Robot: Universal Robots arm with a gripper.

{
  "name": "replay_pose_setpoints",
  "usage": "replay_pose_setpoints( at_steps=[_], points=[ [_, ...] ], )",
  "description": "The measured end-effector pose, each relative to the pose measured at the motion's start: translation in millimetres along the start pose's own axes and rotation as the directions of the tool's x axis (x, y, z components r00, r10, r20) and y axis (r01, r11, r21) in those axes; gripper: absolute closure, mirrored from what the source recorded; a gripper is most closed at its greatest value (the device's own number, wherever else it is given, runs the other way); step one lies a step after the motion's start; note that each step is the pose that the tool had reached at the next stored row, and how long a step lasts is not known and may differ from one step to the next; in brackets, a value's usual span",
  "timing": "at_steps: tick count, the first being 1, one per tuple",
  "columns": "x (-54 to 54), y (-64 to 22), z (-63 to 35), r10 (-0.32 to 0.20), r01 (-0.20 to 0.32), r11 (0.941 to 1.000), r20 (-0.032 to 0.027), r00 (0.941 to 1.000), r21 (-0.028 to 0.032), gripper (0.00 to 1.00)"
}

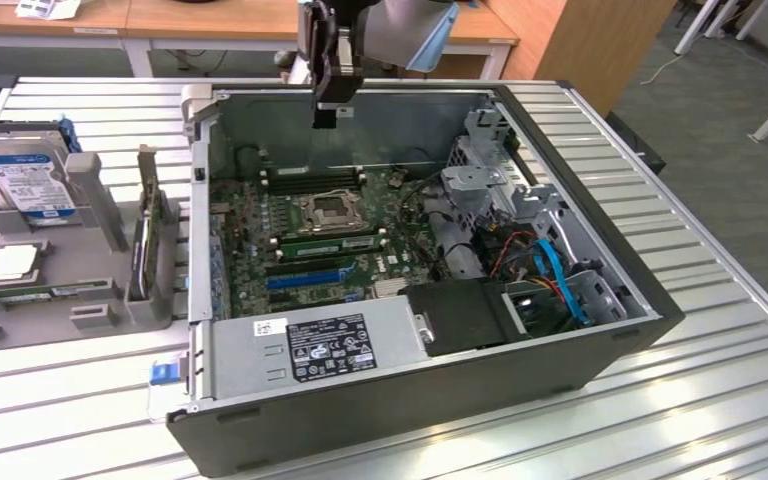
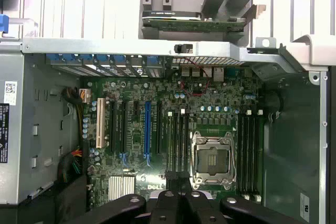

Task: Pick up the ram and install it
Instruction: 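Press down the ram until it locks into place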

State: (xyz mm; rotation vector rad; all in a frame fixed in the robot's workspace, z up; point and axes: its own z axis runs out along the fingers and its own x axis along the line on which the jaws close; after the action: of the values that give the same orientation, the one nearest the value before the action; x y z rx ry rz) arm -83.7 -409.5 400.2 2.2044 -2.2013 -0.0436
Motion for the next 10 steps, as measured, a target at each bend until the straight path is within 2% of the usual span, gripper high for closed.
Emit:
replay_pose_setpoints(
  at_steps=[10],
  points=[
    [0.0,-1.0,-0.1,0.000,0.000,1.0000,-0.0002,1.0000,0.0000,0.90]
  ],
)
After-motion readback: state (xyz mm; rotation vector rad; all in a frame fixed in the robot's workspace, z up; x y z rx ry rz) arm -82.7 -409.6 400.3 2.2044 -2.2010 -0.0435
